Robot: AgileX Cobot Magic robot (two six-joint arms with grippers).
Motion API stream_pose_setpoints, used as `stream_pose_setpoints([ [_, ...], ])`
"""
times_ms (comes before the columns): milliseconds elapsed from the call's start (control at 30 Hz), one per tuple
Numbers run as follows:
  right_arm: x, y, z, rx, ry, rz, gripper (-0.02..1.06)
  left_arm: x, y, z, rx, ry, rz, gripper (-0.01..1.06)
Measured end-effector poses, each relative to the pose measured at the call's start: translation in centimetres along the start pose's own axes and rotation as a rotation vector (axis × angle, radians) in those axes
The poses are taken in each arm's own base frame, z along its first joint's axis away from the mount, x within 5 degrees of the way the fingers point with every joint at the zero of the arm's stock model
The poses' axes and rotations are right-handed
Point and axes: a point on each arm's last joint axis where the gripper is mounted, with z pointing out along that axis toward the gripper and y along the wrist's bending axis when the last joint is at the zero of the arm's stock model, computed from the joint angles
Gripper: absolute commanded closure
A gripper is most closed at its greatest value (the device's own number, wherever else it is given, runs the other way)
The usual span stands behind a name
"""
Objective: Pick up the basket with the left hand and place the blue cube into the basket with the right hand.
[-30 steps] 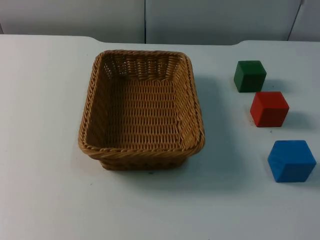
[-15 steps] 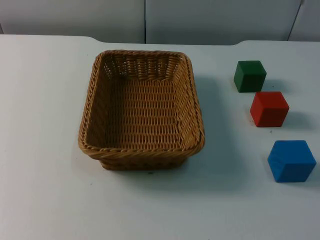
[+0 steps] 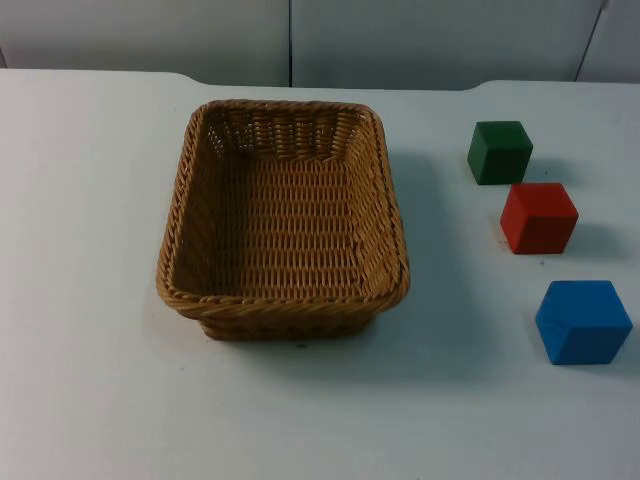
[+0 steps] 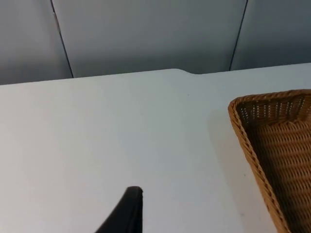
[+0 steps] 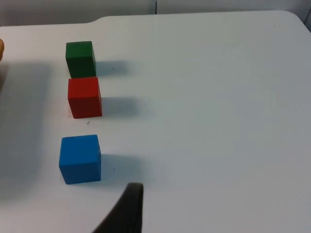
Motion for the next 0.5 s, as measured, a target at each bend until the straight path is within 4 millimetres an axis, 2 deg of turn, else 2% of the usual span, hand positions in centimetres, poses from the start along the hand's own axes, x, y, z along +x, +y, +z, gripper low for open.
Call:
stream_pose_setpoints([
  [67, 0.0, 0.0, 0.0, 0.000, 0.000, 0.000, 0.00, -0.3, 0.0, 0.6, 0.001, 0.011, 0.005, 0.00],
  [200, 0.0, 0.0, 0.0, 0.000, 0.000, 0.000, 0.00, -1.6, 0.3, 3.9, 0.004, 0.072, 0.010, 0.00],
  [233, 0.0, 0.0, 0.0, 0.000, 0.000, 0.000, 0.00, -1.6, 0.3, 3.9, 0.004, 0.072, 0.010, 0.00],
  [333, 0.0, 0.0, 0.0, 0.000, 0.000, 0.000, 0.00, -2.0, 0.5, 6.2, 0.008, 0.115, 0.006, 0.00],
  [367, 0.0, 0.0, 0.0, 0.000, 0.000, 0.000, 0.00, -2.0, 0.5, 6.2, 0.008, 0.115, 0.006, 0.00],
  [500, 0.0, 0.0, 0.0, 0.000, 0.000, 0.000, 0.00, -2.2, 0.4, 9.4, 0.038, 0.184, 0.008, 0.00],
])
